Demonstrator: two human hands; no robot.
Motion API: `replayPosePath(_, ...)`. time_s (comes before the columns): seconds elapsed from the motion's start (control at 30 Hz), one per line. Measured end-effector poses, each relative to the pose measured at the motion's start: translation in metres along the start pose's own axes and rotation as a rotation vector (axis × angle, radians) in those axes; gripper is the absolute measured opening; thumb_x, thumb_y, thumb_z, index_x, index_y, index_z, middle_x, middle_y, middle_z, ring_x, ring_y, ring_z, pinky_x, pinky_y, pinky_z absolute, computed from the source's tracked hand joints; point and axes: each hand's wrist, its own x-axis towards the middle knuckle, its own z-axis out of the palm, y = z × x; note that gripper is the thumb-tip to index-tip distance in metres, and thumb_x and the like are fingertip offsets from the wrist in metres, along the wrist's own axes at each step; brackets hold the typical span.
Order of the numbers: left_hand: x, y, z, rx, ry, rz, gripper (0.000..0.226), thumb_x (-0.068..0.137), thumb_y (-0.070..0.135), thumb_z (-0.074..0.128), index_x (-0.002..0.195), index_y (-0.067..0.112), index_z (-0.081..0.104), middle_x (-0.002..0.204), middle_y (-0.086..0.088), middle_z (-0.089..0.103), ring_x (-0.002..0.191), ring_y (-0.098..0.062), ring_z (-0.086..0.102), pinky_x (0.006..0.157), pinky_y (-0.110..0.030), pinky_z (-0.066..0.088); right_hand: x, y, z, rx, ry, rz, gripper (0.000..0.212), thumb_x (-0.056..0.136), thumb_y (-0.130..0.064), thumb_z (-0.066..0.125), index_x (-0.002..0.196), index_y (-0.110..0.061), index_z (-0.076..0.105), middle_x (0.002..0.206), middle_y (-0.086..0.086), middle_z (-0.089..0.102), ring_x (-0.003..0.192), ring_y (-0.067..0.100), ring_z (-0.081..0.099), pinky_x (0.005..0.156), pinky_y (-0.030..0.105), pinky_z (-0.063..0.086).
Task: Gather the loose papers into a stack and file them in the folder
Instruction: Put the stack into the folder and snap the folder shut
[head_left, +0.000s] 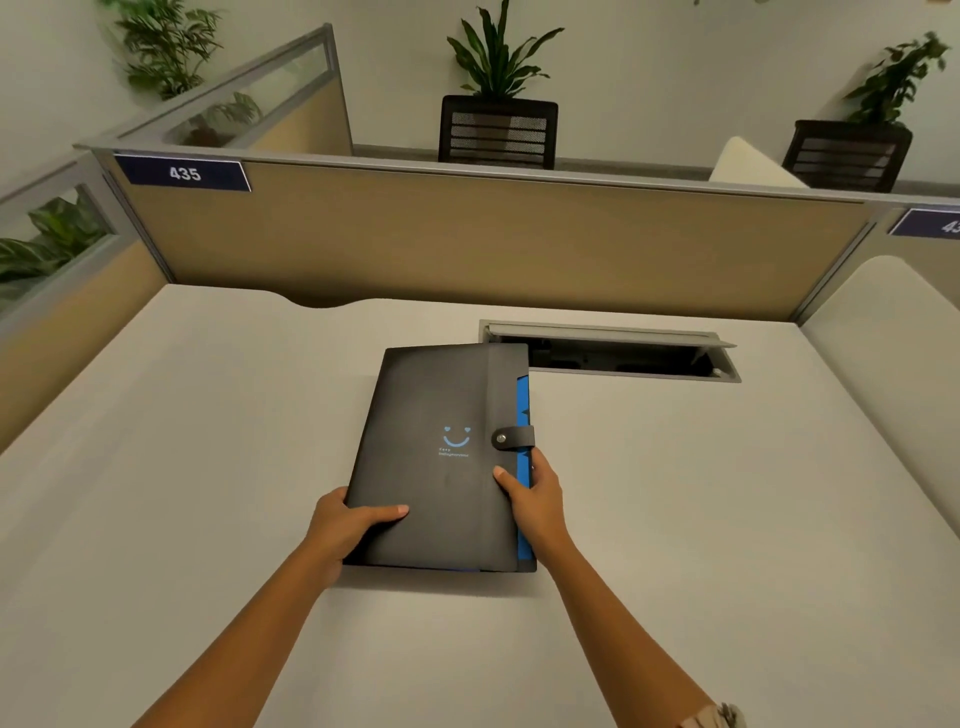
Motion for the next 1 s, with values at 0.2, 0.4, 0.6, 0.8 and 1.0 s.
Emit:
replayPosePath(0.2,0.053,0.036,-0.008,0.001,0.173,0.102,0.066,0.059,0.020,0.095,0.114,0.009,0.061,0.107,-0.005,0.069,0.089,-0.021,0.067,0.064,-0.028,0.053,0.044,-0.012,0.035,-0.057,-0.090,0.018,0.064,0.090,-0.021,0.070,0.145,-0.016,0.039,0.136,0.003,0.057,0.122,0.022,0.058,0.104,0.040,0.050)
replayPosePath(0.4,0.114,0.070,-0.026,0.080,0.311,0.173,0.073,0.056,0.028,0.097,0.116,0.011,0.058,0.113,-0.007,0.067,0.093,-0.027,0.065,0.075,-0.037,0.056,0.089,-0.023,0.068,-0.170,-0.148,0.005,0.065,0.094,-0.009,0.064,0.150,-0.012,0.031,0.145,0.009,0.050,0.132,0.025,0.050,0.107,0.034,0.044)
replayPosePath(0.6,0.147,0.089,-0.032,0.249,0.362,0.297,0.076,0.059,0.031,0.095,0.122,0.006,0.059,0.116,-0.012,0.068,0.091,-0.027,0.063,0.077,-0.037,0.055,0.119,-0.022,0.093,-0.237,-0.105,0.072,0.067,0.092,-0.012,0.068,0.150,-0.009,0.034,0.147,0.010,0.049,0.135,0.027,0.049,0.109,0.035,0.042)
replayPosePath(0.8,0.159,0.091,-0.031,0.335,0.332,0.403,0.080,0.061,0.029,0.095,0.128,0.003,0.059,0.120,-0.015,0.063,0.100,-0.031,0.064,0.087,-0.042,0.058,0.123,-0.013,0.101,-0.256,-0.017,0.067,0.062,0.093,-0.016,0.067,0.147,-0.008,0.038,0.138,0.008,0.051,0.129,0.023,0.050,0.108,0.033,0.044)
replayPosePath(1.0,0.165,0.088,-0.023,0.467,0.323,0.422,0.082,0.074,0.033,0.086,0.141,0.009,0.046,0.130,-0.018,0.046,0.116,-0.035,0.053,0.101,-0.044,0.048,0.123,-0.012,0.105,-0.321,0.069,0.030,0.056,0.095,-0.015,0.064,0.144,-0.010,0.038,0.136,0.004,0.042,0.126,0.017,0.048,0.106,0.026,0.043)
